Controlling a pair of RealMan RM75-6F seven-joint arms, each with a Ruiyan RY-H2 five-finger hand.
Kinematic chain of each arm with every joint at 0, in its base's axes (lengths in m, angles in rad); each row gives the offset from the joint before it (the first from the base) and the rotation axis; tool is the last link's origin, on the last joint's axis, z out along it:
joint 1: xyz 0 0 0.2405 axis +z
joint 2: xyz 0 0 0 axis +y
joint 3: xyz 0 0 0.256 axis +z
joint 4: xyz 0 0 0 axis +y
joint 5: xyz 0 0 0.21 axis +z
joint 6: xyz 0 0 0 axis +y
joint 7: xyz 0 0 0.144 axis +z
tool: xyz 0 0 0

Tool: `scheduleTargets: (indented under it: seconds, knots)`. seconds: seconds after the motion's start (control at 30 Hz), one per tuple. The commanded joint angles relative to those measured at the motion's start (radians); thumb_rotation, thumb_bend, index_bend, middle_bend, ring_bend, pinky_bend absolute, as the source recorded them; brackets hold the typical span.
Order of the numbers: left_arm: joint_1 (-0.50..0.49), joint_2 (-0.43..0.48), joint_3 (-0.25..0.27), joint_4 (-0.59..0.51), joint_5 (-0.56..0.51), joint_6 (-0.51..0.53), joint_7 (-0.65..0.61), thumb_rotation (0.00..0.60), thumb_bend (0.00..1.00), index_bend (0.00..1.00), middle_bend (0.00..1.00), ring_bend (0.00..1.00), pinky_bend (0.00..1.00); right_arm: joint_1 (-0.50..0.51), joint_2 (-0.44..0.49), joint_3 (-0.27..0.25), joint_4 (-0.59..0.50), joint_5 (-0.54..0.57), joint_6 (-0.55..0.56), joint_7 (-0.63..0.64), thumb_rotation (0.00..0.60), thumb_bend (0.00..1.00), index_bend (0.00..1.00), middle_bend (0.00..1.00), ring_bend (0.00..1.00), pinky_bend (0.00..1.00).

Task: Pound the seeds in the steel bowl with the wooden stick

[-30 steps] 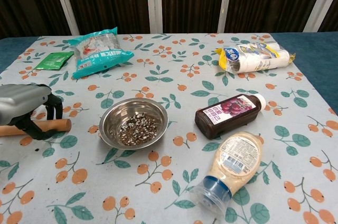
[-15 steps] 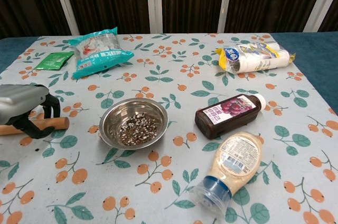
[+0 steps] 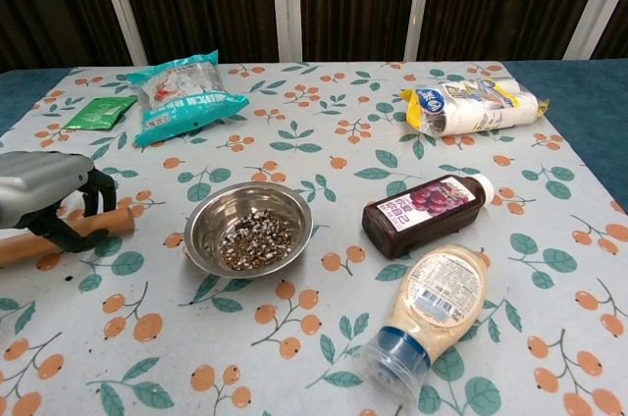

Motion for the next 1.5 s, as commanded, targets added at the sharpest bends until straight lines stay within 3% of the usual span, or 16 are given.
scheduleTargets:
  seconds: [0.03,0.53,0.77,1.23,1.5]
  knots:
    - [-0.001,0.007,-0.004,-0.005,0.013,0.005,-0.012,0.6,0.71,0.56,0.57,0.08,0.0,0.0,0.0,0.0,0.0,0.0,0.0,-0.001,0.6,0.37,0.0,0.0,0.0,0.0]
    - [-0.013,0.108,-0.079,-0.158,0.156,0.051,-0.122,0.6,0.74,0.58,0.6,0.09,0.0,-0.001,0.0,0.0,-0.002,0.001,0.002,-0.002,0.6,0.37,0.0,0.0,0.0,0.0]
    - [-0.01,0.134,-0.135,-0.218,0.262,0.09,-0.252,0.6,0.74,0.58,0.6,0.09,0.0,-0.001,-0.001,0.0,-0.002,0.0,0.003,-0.003,0.6,0.37,0.0,0.0,0.0,0.0]
    - [-0.07,0.047,-0.22,-0.232,0.358,0.102,-0.391,0.6,0.74,0.58,0.6,0.09,0.0,-0.001,-0.003,0.003,0.0,-0.001,0.008,0.0,0.6,0.37,0.0,0.0,0.0,0.0]
    - [-0.082,-0.07,-0.22,-0.174,0.444,0.129,-0.565,0.6,0.74,0.59,0.6,0.09,0.0,-0.002,-0.002,0.004,0.003,0.004,0.005,0.006,0.6,0.37,0.0,0.0,0.0,0.0]
